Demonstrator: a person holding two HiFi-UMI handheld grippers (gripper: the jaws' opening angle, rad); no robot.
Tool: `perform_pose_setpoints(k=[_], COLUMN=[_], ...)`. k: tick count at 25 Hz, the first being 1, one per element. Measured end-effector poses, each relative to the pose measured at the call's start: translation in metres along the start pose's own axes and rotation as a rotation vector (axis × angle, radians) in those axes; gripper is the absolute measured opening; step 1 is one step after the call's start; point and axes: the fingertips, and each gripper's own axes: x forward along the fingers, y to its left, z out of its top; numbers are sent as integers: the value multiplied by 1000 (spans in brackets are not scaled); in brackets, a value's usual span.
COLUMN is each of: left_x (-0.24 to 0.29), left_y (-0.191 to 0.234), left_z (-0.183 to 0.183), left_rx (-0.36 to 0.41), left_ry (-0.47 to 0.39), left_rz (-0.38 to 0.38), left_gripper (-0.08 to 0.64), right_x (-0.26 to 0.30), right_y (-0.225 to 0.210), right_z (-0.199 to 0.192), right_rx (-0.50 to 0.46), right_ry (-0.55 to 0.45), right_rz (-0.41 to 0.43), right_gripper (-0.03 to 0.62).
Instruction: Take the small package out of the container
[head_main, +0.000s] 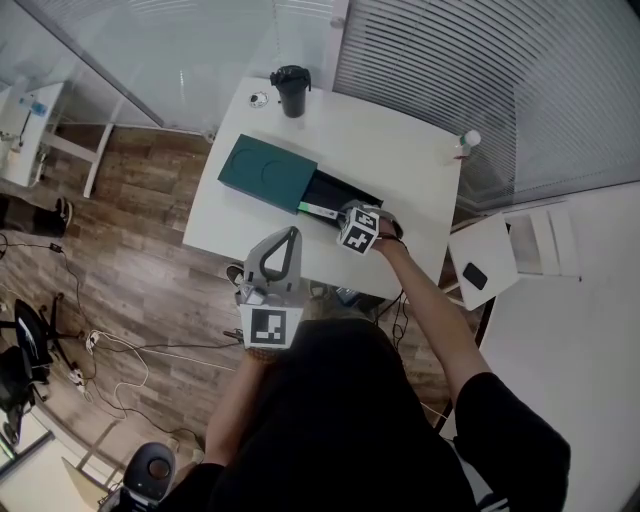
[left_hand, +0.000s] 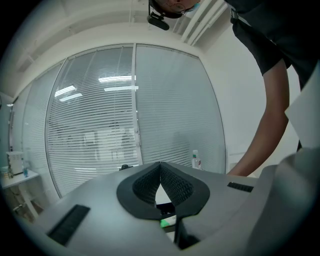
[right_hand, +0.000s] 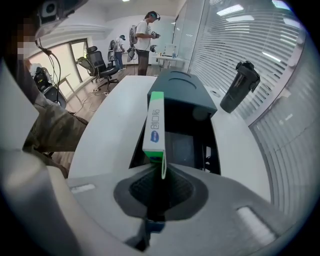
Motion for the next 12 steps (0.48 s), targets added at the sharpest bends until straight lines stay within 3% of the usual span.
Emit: perform_pose_setpoints(k=[6,12], left_x=[5,11], left_y=[-3,-11], left_z=[0,0], left_rx=[-8,0], left_ry=[2,2], left_rz=[-13,-38], left_gripper=[-2,-2], right_x=[-6,-11], right_y=[3,6], right_z=[0,-2], right_rx=[31,141], right_ry=[-18,-47], right_rz=[-5,54], right_gripper=[11,5])
